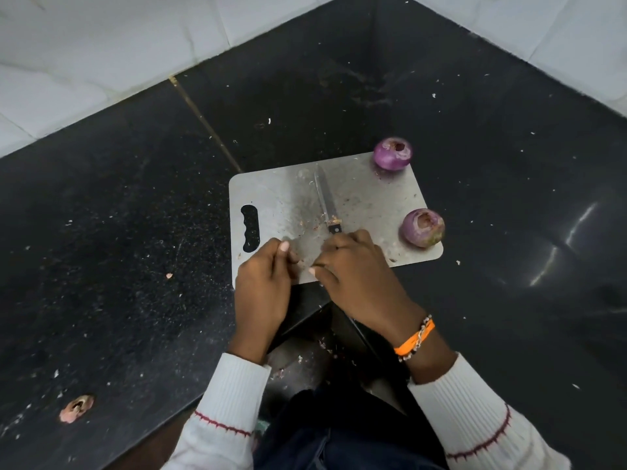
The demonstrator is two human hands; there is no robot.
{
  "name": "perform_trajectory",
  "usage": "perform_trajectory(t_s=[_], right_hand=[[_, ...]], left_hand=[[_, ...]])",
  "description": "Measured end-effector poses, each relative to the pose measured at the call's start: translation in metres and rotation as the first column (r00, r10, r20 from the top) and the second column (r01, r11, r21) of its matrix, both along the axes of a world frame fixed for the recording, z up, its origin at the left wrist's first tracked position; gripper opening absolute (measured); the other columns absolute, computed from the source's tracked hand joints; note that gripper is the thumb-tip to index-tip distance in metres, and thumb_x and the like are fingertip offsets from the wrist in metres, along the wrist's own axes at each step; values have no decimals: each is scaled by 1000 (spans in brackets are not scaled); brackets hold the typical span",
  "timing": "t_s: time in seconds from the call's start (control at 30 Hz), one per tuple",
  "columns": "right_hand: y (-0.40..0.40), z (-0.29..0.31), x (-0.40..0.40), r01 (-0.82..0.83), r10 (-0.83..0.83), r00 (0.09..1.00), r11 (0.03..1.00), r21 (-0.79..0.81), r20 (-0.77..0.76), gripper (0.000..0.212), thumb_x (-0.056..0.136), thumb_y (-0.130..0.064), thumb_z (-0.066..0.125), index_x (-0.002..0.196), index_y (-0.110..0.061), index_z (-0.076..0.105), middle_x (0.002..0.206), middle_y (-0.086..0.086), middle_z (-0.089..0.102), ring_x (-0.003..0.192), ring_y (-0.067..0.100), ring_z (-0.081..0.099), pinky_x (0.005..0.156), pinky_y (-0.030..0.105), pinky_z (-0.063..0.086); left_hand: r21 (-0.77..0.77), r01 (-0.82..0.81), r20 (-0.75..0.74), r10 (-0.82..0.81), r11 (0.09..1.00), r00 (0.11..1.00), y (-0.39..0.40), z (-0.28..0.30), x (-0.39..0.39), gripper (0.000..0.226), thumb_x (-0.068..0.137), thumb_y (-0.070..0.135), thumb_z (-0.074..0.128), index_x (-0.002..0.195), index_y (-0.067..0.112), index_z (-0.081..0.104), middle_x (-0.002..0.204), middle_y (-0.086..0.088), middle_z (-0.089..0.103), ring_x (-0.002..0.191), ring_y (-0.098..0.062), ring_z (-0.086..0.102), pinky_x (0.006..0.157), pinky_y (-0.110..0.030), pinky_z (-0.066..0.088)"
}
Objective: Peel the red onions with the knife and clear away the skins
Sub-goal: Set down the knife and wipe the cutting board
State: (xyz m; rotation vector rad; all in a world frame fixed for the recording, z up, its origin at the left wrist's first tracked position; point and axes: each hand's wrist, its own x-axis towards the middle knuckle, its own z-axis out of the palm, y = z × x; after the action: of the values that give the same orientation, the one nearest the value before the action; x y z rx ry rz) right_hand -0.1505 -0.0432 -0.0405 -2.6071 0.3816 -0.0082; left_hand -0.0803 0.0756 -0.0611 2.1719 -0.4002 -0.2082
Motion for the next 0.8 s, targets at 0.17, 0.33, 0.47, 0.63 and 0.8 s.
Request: perform_trajectory(t_s=[0.17,0.33,0.47,0.63,0.8], right_hand=[[-33,-4,-11,378,-346,923,898,-227,169,28,78,-7,62,105,-11,67,125,12,57,122,42,41,98,51,33],[-67,-16,-26,493,-502,865,842,-217,15,47,85,-3,54,131,-7,46,144,19,36,131,43,30,101,51,35],[-74,-22,-26,552,-551,833,824,-130,44,60,79,-2,61,136,-8,39,136,17,44,121,36,40,95,41,40],[-66,-11,-12,604,-597,794,797,-28,117,63,70,-19,72,124,-8,42,119,13,53,106,30,43,73,31,34],[-24,4,41,340,-359,908,932,123,215,70,68,-16,75,128,-12,39,123,7,50,106,24,43,78,25,33]], left_hand=[[28,73,-18,-73,997,997,-10,1,-2,19,93,18,52,75,19,61,63,12,58,57,-3,52,56,-19,40],[-49,176,-84,-179,983,980,-22,-3,-5,22,85,2,57,90,23,65,86,16,63,77,5,57,67,-4,42],[-60,214,-91,-219,975,972,-27,-3,1,17,86,8,60,86,23,67,84,14,64,74,6,56,64,-1,39],[-96,214,-71,-221,972,973,-21,1,19,19,87,6,57,88,22,68,86,16,63,79,8,56,67,0,39],[-162,74,-21,-78,984,997,-10,1,49,30,87,-5,48,100,18,63,98,2,65,90,-7,60,82,-16,46]])
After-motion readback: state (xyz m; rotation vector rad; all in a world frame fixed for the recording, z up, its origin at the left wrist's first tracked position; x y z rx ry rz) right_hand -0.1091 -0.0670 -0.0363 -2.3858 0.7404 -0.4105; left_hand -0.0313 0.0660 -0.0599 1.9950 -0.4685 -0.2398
